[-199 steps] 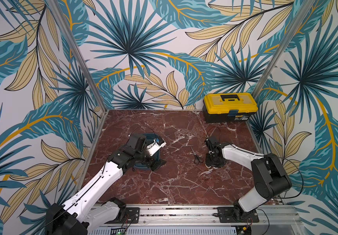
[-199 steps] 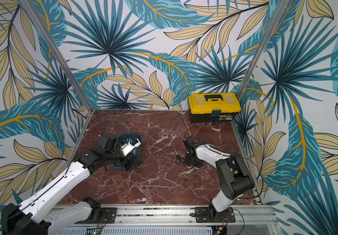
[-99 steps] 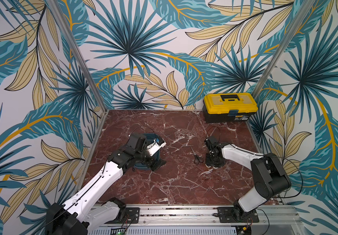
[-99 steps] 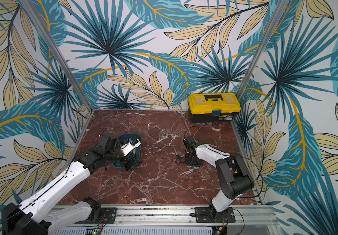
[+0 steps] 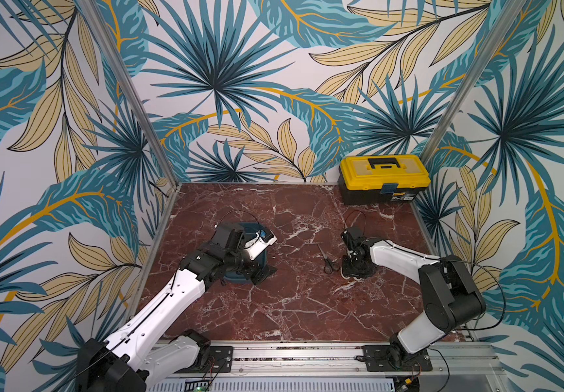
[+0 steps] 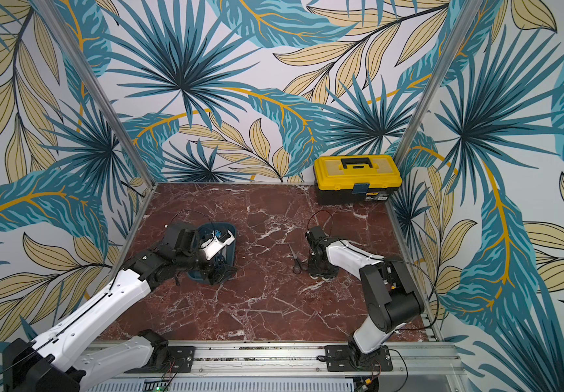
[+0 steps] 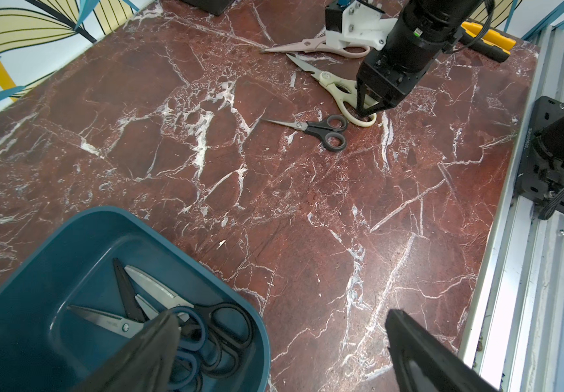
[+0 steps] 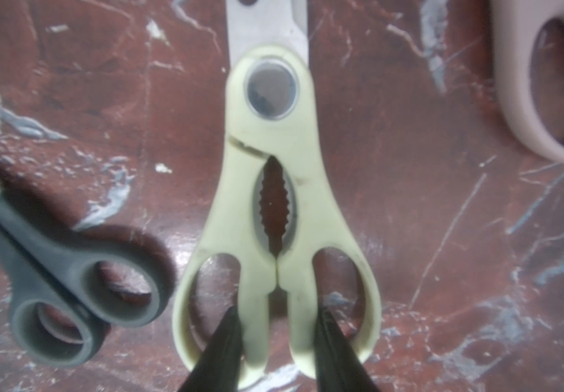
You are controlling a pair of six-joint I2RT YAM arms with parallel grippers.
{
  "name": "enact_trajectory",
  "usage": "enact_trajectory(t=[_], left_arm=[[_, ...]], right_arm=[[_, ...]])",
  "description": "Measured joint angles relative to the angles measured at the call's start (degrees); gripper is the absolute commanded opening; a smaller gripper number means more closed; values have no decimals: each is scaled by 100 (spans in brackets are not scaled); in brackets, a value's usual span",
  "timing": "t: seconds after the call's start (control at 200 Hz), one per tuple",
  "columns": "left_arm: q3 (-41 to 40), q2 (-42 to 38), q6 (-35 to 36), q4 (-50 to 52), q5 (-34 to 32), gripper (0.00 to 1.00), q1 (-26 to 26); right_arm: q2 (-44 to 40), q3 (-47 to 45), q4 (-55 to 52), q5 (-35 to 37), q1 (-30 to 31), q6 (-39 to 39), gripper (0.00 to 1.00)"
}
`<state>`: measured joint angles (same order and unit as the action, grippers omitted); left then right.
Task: Put the scissors into the storage box
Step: Pick up the scissors from the center of the board.
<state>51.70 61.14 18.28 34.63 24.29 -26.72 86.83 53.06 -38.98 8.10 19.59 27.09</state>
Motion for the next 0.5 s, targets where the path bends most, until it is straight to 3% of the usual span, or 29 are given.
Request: enact_trajectory(t=[0.215, 0.376, 0.501], left_arm=[[0, 2, -4, -4, -7, 100, 0], [0, 4, -4, -9, 22, 100, 0], [0, 39, -7, -9, 24, 100, 0]], right_arm=[[496, -118, 201, -81, 0, 223, 56], [566, -190, 286, -42, 0, 319, 44], [632, -140, 275, 31, 2, 339, 40]])
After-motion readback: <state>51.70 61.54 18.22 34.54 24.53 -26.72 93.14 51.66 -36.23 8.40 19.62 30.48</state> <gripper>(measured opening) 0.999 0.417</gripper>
